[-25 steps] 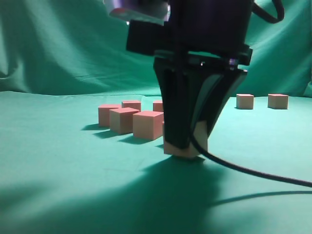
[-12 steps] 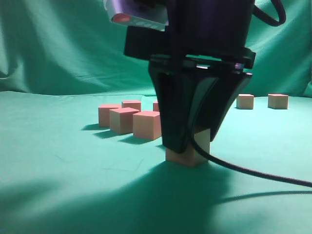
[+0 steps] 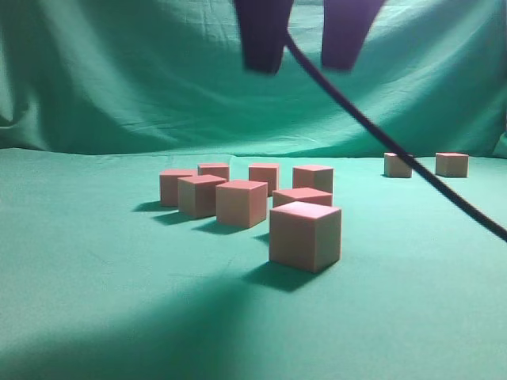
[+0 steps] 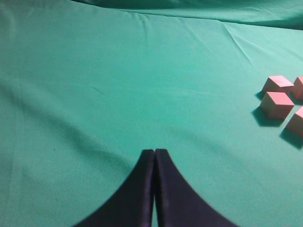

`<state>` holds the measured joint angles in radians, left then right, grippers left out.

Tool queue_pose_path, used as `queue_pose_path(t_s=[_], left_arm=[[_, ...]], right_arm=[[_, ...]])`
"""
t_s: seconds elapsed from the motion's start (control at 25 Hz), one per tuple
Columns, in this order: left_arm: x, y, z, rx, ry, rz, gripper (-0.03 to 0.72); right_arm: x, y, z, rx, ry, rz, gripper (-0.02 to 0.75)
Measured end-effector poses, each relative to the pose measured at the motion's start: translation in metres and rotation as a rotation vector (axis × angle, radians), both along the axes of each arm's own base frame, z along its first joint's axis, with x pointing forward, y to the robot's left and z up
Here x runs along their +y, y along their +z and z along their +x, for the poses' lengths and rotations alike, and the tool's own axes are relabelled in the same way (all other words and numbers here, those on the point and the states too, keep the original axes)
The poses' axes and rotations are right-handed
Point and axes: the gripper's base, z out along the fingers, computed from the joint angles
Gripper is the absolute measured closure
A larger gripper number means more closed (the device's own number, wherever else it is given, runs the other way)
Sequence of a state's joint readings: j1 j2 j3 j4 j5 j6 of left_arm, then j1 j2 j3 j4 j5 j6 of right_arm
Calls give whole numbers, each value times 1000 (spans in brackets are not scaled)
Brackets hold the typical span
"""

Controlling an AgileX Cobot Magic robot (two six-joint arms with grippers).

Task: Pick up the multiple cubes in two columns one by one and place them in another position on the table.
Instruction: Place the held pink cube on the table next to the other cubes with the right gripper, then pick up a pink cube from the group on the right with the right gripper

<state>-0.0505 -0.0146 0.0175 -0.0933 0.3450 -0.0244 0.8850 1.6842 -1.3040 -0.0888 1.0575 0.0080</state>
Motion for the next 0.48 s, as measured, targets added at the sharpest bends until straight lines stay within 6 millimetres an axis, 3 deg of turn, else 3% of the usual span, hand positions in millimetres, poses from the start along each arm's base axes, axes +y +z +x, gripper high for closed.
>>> queue_pose_path(t_s=[0.12, 0.28, 0.48], left_arm=[[0, 0, 0, 0, 0, 0, 688], [0, 0, 0, 0, 0, 0, 688], [0, 0, 0, 0, 0, 0, 688]], right_arm=[[-14, 35, 20, -186, -72, -11, 181], [-59, 66, 66, -321, -327, 21, 181], [-127, 59, 128, -274, -652, 131, 181]])
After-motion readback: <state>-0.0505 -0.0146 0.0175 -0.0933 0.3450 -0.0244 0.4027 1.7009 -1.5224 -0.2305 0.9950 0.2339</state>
